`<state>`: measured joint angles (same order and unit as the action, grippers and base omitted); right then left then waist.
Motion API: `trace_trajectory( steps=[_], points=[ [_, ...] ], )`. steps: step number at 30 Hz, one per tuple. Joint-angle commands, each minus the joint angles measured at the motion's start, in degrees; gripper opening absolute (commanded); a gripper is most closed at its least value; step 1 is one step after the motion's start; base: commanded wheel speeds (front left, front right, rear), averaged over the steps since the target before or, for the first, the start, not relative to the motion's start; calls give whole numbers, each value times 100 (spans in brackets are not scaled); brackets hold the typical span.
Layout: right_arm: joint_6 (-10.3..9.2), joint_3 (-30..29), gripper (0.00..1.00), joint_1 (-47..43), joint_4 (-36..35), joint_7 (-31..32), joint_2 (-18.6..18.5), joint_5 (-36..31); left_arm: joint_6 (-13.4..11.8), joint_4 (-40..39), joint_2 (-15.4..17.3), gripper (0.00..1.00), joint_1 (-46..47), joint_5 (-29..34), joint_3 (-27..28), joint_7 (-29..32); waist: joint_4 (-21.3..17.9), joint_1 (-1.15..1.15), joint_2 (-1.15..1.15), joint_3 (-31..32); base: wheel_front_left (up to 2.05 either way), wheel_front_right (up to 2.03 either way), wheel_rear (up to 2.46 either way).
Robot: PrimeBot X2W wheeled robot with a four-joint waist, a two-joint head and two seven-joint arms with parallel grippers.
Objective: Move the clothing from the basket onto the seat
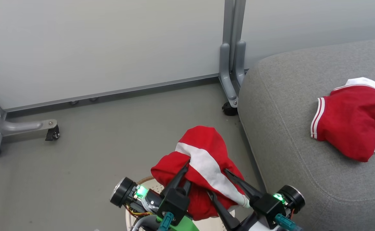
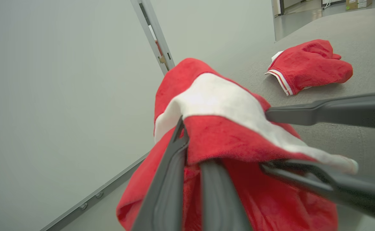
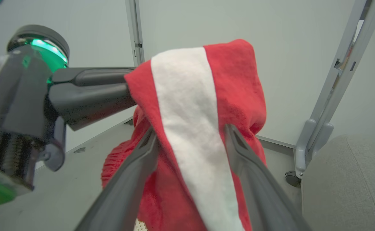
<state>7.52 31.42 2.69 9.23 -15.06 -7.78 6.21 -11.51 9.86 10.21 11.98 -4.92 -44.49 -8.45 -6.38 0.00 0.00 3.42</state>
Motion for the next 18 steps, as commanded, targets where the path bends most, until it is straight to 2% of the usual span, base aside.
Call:
trace_trajectory(
  steps=[1,3,4,5,16,17,18],
  points=[
    [-6,-85,100,-26,26,-17,33,-62,51,-20,10,0,106,37,-21,-38,22,0,0,-17,0,0,0],
    [-6,-162,96,-71,29,-17,66,-103,88,-12,5,0,109,17,-58,-49,32,0,0,-29,0,0,0],
    [-6,-177,56,-84,17,-17,68,-102,92,-3,10,0,115,13,-72,-52,32,0,0,-33,0,0,0],
    [-6,-162,0,-106,32,-17,52,-79,96,15,22,0,124,19,-89,-56,31,0,0,-37,0,0,0],
    [-6,-240,0,-103,-9,-17,65,130,86,84,89,0,203,-13,-120,-73,-6,0,0,-120,0,0,0],
    [-6,-247,0,-110,-9,-17,70,146,97,95,83,8,198,-47,-118,-52,-6,0,0,-127,0,0,0],
    [-6,-250,0,-113,-12,-17,73,164,104,89,70,30,193,-79,-99,-68,-5,0,0,-132,0,0,0]
  ],
)
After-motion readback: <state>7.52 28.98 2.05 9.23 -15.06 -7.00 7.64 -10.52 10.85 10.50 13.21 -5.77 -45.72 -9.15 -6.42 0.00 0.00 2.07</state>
